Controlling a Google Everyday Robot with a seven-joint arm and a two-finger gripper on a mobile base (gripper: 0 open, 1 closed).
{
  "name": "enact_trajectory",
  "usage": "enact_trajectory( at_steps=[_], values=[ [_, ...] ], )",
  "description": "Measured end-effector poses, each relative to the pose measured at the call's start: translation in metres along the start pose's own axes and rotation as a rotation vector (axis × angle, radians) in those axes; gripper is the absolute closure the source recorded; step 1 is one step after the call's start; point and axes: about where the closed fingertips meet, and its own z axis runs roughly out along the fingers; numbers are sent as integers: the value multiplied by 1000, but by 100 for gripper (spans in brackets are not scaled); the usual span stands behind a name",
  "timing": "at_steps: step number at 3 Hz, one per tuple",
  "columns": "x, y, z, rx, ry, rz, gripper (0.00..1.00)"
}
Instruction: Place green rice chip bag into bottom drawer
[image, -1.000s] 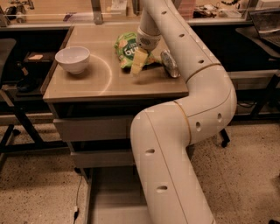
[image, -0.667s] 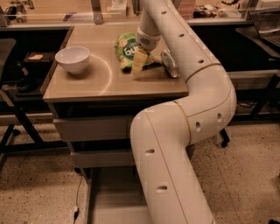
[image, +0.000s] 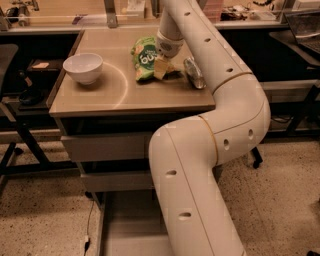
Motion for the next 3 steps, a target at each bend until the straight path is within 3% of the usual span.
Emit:
enact_trajectory(
  at_steps=[1, 2, 3],
  values=[
    [0, 0, 0, 0, 0, 0, 88],
    [0, 0, 0, 0, 0, 0, 100],
    [0, 0, 0, 0, 0, 0, 100]
  ],
)
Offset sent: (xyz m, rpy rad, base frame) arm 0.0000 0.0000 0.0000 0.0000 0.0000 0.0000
